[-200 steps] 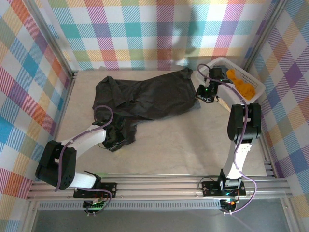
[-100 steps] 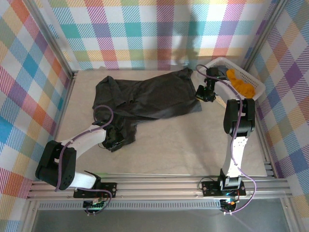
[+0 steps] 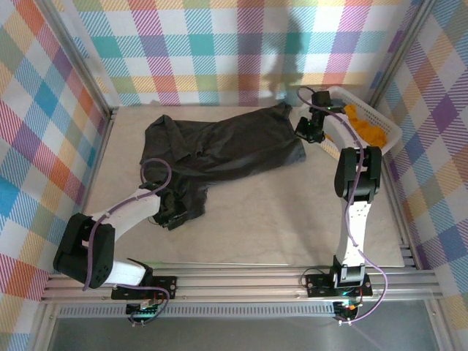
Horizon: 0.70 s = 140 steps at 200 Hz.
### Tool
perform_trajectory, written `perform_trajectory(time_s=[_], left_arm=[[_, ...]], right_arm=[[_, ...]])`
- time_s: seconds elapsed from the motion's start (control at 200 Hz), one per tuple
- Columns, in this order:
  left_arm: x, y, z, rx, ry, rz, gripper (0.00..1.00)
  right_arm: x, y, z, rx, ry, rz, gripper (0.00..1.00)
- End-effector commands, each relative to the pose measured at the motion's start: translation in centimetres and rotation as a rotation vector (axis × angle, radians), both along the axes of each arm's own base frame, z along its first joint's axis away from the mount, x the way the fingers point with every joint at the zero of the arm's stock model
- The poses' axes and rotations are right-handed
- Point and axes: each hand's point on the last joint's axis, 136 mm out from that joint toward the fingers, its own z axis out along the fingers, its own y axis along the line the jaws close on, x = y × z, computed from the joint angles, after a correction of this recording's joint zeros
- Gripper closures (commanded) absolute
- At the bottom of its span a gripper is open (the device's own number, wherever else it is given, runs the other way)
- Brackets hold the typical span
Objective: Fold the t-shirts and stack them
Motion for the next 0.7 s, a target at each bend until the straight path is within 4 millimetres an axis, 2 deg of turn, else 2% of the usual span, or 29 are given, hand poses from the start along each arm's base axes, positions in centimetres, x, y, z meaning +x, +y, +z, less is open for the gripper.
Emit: perform_trajectory(time_s=[0.0,0.175,0.29,0.335,0.405,0.48,0.59,0.695], left_arm=[[0.4,0.5,1.6,0.028,-0.029,-0.011,0.79],[0.4,0.8,2.3,0.031,-0.039,-0.011,0.79],[0.3,0.9,2.5,0.033,-0.041,-0.012,0.79],[0.2,0.9,2.6,0.031,-0.042,-0.012,0.79],[0.2,1.0,2.8,0.029,-0.049,-0.011,0.78],[0.2,1.0,3.2,0.027,-0.058,-0.014,0.77],[0.2,1.1,3.8,0.023,-0.072,-0.016,0.74],[0.3,1.2,4.2,-0.003,-0.083,-0.006,0.71]], right_arm=[[0.0,0.2,-1.3,-0.026,0.041,0.000,1.00],[0.0,0.4,-2.6,-0.053,0.063,0.014,1.00],[0.0,0.0,-2.8,-0.084,0.069,0.019,1.00],[0.0,-0.2,-2.4,-0.096,0.068,0.024,0.91],[0.1,-0.2,-0.9,-0.102,0.035,0.033,0.75],[0.1,-0.4,1.6,-0.108,-0.026,0.032,0.64],[-0.3,-0.7,5.8,-0.117,-0.108,0.015,0.55],[-1.5,-1.2,8.1,-0.125,-0.123,-0.014,0.51]])
